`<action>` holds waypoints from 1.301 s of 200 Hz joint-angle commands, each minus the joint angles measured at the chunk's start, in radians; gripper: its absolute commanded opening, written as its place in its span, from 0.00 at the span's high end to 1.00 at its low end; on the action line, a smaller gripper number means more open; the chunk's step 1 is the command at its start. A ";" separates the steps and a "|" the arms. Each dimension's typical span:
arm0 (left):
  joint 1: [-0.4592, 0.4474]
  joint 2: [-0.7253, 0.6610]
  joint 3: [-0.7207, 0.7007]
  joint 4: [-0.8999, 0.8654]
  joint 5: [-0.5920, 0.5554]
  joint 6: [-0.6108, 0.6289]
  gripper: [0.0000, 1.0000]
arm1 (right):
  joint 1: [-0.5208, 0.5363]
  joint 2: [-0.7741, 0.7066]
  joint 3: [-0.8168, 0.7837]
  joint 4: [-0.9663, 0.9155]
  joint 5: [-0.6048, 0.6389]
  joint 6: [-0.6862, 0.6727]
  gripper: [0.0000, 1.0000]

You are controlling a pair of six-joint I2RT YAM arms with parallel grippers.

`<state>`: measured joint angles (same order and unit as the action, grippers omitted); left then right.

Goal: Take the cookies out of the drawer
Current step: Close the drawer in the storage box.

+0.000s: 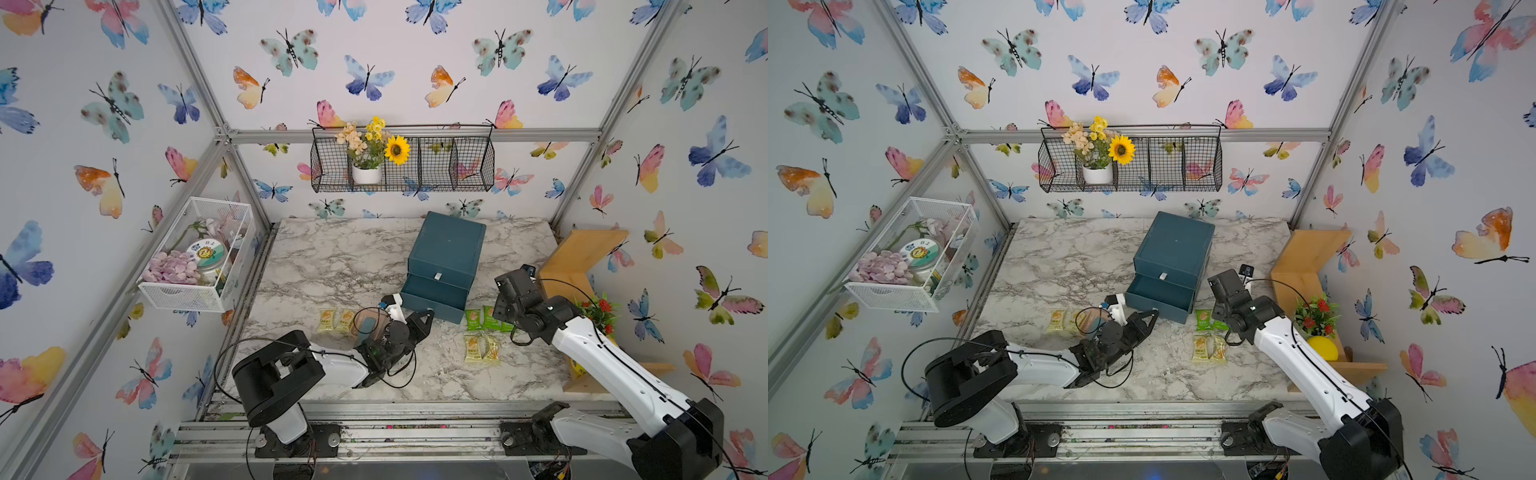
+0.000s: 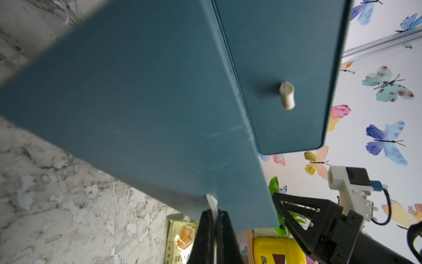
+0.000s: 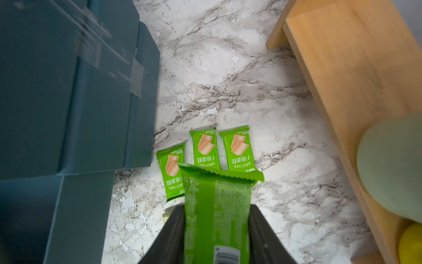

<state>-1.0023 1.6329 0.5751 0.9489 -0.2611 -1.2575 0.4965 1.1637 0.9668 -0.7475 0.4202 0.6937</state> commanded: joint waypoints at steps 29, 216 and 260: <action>0.065 0.143 0.119 0.125 0.068 0.011 1.00 | -0.075 0.040 -0.044 0.116 -0.082 -0.083 0.65; 0.060 0.109 0.072 0.166 0.095 0.045 0.64 | -0.179 0.160 -0.126 0.216 -0.192 -0.103 0.66; 0.065 0.180 0.143 0.166 0.108 0.049 0.80 | -0.242 0.175 -0.134 0.201 -0.137 -0.098 0.66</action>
<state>-0.9379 1.7676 0.6765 1.0958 -0.1921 -1.2266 0.2996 1.3270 0.8536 -0.5377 0.2333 0.5911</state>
